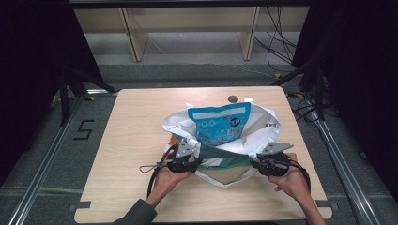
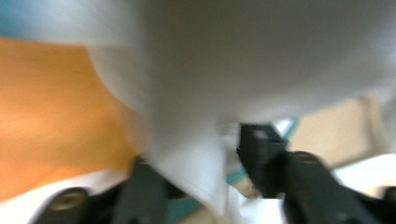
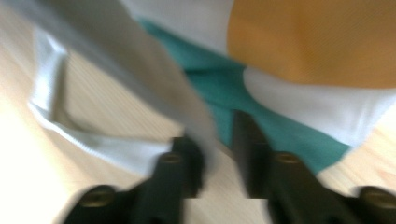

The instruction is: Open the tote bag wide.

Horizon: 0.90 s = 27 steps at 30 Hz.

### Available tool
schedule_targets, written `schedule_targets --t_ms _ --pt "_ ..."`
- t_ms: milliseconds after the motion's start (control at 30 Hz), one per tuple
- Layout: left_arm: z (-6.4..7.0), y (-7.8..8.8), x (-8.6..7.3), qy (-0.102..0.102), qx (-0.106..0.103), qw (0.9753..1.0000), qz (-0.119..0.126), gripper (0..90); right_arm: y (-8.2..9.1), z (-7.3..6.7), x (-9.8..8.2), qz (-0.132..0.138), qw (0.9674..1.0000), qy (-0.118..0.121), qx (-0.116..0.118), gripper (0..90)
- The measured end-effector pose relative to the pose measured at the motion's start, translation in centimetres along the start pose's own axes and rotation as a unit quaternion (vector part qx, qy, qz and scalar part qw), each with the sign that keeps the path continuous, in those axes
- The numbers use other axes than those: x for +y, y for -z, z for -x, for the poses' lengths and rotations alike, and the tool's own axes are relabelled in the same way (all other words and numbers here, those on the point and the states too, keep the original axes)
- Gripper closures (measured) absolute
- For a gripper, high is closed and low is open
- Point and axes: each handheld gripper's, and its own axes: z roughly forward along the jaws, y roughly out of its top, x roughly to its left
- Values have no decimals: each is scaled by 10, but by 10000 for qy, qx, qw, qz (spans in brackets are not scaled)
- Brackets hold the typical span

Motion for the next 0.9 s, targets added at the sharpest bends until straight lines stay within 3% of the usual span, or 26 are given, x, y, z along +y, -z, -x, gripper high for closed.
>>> schedule_targets --t_ms 67,100,133,200,267,300,333,367,400,433,467,600,667,733,767,833,867,900 --pt "-1 17 2 -48 -74 9999 49 499 22 -1 3 213 9993 -294 129 590" --pt "-2 26 4 -73 -71 9999 35 475 34 3 4 358 9991 -216 92 558" --pt "-4 35 5 -13 -30 9999 123 450 42 4 6 411 9987 -261 145 553" --pt "-10 52 9 339 21 9987 367 397 66 4 11 651 9974 -321 -31 546" --pt "-22 72 17 473 190 9976 459 383 86 6 17 813 9963 -221 -155 525" --pt "-22 72 17 473 190 9976 459 357 86 6 17 813 9963 -221 -155 525" --pt "-26 76 19 453 236 9976 467 357 103 7 21 910 9952 -281 -226 519" --pt "-30 79 22 482 266 9975 437 344 109 9 22 1042 9935 -275 -367 516" --pt "-34 81 24 575 219 9969 487 325 115 9 23 1051 9927 -431 -402 516" --pt "-37 84 26 670 214 9963 501 315 120 13 24 1119 9921 -394 -418 510" --pt "-41 87 27 697 157 9959 558 310 126 14 24 1219 9903 -516 -416 504" --pt "-55 97 37 875 399 9929 704 271 131 27 33 1857 9781 -703 -621 458" --pt "-62 100 43 1075 334 9903 819 231 125 34 41 1872 9771 -774 -652 438" --pt "-66 102 51 1024 232 9903 905 233 117 38 51 1990 9749 -784 -624 439" --pt "-67 102 54 1005 202 9904 929 232 114 38 56 1928 9749 -931 -617 438" --pt "-68 104 61 1093 -58 9893 967 236 109 41 65 1920 9757 -836 -639 437" --pt "-67 106 63 1024 -36 9899 982 241 106 41 69 1943 9751 -862 -638 438" --pt "-67 108 65 869 44 9921 901 242 106 41 72 1934 9750 -845 -702 438"
